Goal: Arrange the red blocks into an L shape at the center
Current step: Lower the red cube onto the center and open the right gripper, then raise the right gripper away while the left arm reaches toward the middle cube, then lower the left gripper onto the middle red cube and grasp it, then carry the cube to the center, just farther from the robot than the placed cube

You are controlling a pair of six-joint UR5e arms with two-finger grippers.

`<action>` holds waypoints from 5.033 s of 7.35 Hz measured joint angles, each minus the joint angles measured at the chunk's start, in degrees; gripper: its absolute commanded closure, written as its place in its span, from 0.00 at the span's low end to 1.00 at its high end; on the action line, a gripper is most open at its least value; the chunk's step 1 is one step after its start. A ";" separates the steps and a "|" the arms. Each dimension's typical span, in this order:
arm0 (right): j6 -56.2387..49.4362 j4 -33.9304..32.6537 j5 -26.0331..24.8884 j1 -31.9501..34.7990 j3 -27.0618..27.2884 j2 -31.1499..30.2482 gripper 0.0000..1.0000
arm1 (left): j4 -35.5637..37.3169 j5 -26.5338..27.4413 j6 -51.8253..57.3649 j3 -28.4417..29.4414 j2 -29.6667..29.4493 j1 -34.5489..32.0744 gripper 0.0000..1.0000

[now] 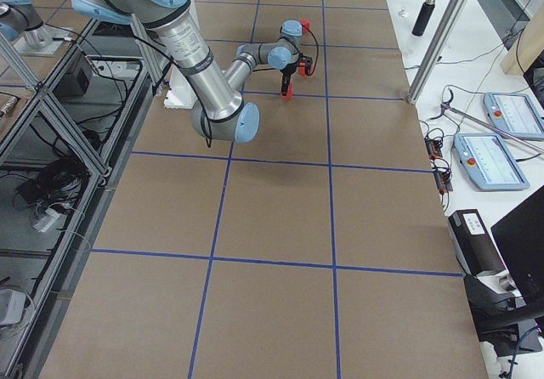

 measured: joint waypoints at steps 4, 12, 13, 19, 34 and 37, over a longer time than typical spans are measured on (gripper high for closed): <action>-0.80 -0.44 2.77 3.18 4.34 -1.65 0.00 | 0.13 -1.36 -13.38 -2.28 -3.77 3.93 0.00; -8.87 -0.25 13.40 18.48 21.10 -21.09 0.00 | 0.56 15.27 -90.54 -2.06 -27.13 40.97 0.00; -8.91 -0.24 13.37 18.58 21.55 -21.53 0.00 | 0.53 17.17 -93.62 1.41 -30.69 42.85 0.00; -8.96 -0.23 12.97 18.56 23.15 -22.75 0.00 | 0.22 21.97 -92.16 13.35 -39.84 44.67 0.00; -8.96 -0.23 12.60 18.36 23.17 -22.30 0.00 | -1.92 26.39 -76.79 24.17 -49.97 46.03 1.00; -9.04 -0.27 12.67 18.49 23.21 -22.49 0.00 | -1.80 28.09 -60.17 31.98 -56.71 47.06 1.00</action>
